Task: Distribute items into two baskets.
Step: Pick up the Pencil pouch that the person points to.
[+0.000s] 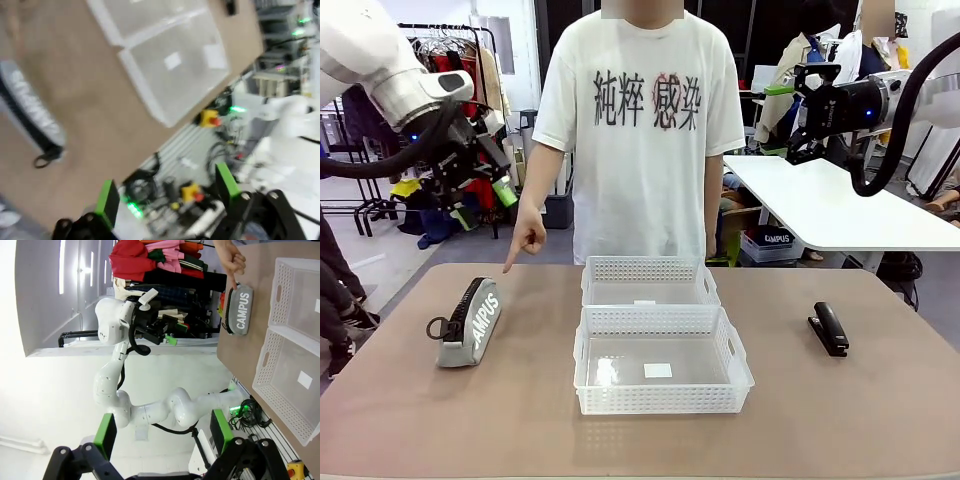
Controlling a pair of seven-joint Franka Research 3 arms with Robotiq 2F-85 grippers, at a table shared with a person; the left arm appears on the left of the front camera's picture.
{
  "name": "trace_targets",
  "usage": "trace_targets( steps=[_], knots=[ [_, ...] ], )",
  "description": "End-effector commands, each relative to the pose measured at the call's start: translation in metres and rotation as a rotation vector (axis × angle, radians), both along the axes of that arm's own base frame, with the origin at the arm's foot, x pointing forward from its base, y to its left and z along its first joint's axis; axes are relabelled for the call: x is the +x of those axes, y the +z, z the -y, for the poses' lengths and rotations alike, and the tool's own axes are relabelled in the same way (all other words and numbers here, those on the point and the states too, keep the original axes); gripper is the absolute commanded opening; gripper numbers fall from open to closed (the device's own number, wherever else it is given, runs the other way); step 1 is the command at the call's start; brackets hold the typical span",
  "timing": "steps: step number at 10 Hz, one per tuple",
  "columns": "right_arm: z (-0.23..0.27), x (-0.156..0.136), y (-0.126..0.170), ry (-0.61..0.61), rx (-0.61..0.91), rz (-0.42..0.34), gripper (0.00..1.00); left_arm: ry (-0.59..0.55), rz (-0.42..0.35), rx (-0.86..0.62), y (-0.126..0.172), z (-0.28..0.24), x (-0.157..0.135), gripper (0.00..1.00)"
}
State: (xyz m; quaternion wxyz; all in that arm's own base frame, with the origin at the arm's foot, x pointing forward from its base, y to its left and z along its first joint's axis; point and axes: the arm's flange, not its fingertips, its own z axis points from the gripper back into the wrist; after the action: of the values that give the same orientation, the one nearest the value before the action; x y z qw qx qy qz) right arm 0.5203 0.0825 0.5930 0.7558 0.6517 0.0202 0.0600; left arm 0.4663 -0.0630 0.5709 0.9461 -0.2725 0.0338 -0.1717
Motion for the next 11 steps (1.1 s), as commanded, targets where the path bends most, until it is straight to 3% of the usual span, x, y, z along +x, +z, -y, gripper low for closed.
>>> trace_targets(
  steps=[1, 2, 3, 4, 9, 10, 11],
  knots=[
    [0.0, -0.001, 0.003, 0.011, -0.013, 0.006, 1.0, -0.025, 0.136, 0.15, -0.012, 0.003, 0.009, 1.0],
    [0.0, -0.001, 0.003, 0.011, -0.013, 0.006, 1.0, -0.033, 0.175, 0.171, -0.013, -0.003, 0.013, 1.0],
    [0.0, -0.001, 0.003, 0.011, -0.013, 0.006, 1.0, 0.004, 0.164, 0.006, -0.017, 0.002, 0.014, 1.0],
    [0.0, -0.001, 0.003, 0.011, -0.013, 0.006, 1.0, -0.044, 0.112, 0.155, -0.006, -0.001, 0.013, 1.0],
    [0.0, -0.001, 0.003, 0.011, -0.013, 0.006, 1.0, -0.045, 0.12, 0.142, -0.011, 0.001, 0.014, 1.0],
    [0.0, -0.001, 0.003, 0.011, -0.013, 0.006, 1.0, 0.046, 0.092, 0.267, -0.024, 0.001, 0.017, 1.0],
    [0.0, -0.001, 0.003, 0.011, -0.013, 0.006, 1.0, 0.118, 0.125, 0.401, -0.043, 0.001, 0.018, 1.0]
  ],
)
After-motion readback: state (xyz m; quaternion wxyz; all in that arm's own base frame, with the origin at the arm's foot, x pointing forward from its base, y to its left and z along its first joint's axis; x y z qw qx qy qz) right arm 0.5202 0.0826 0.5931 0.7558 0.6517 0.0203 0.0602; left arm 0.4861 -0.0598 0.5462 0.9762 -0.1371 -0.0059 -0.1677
